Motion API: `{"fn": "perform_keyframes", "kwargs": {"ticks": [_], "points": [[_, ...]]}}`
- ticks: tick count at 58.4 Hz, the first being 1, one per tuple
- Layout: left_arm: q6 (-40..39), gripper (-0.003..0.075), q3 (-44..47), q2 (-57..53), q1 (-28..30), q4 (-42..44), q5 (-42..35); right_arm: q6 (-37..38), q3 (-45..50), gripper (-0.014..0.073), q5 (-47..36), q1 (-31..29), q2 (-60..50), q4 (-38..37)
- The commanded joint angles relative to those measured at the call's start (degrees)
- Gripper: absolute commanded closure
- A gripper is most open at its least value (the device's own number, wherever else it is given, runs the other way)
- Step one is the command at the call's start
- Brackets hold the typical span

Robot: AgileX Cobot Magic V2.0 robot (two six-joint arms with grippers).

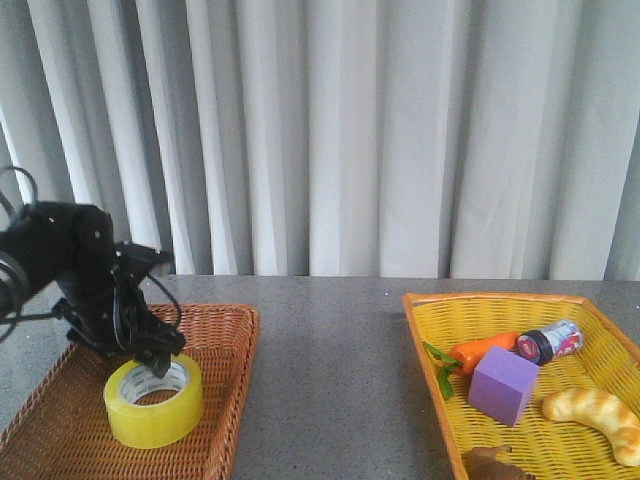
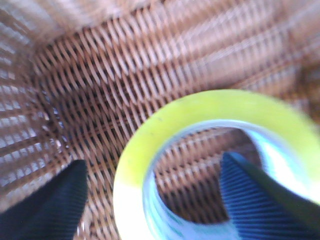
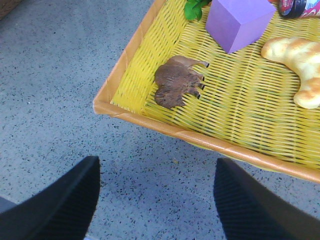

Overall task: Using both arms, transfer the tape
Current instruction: 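Open the left gripper and withdraw it from the basket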

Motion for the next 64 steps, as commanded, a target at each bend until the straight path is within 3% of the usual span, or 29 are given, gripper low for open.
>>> {"fn": "perform_keyframes", "kwargs": {"ticks": [1,22,30,49,64], "points": [[-0.5,0.0130,-1.7,-7.5,0.0,-2.3,0.0,-0.1,-1.6,0.0120,-3.3,-0.3,-0.2,-0.4],[-1.8,0.0132,2.2,-22.5,0.0,-2.3,0.1,-0.1,-1.6,0.0120,-3.3,-0.3,-0.2,-0.4],[-2.0,0.0132,12.4,-31.3,0.0,-2.2,-1.1,-0.1,-1.6,0.0120,-3.3,-0.3,-0.2,-0.4],[-2.0,0.0132,44.5,-53.9,0.0,-2.1,-15.2,-0.1,-1.6,0.0120,-3.3,-0.3,-0.2,-0.4],[-2.1,0.0132,64.1,-72.0,0.0,-3.2,-24.1,-0.1,-1.6,0.0120,-3.3,-0.3,-0.2,-0.4]]}}
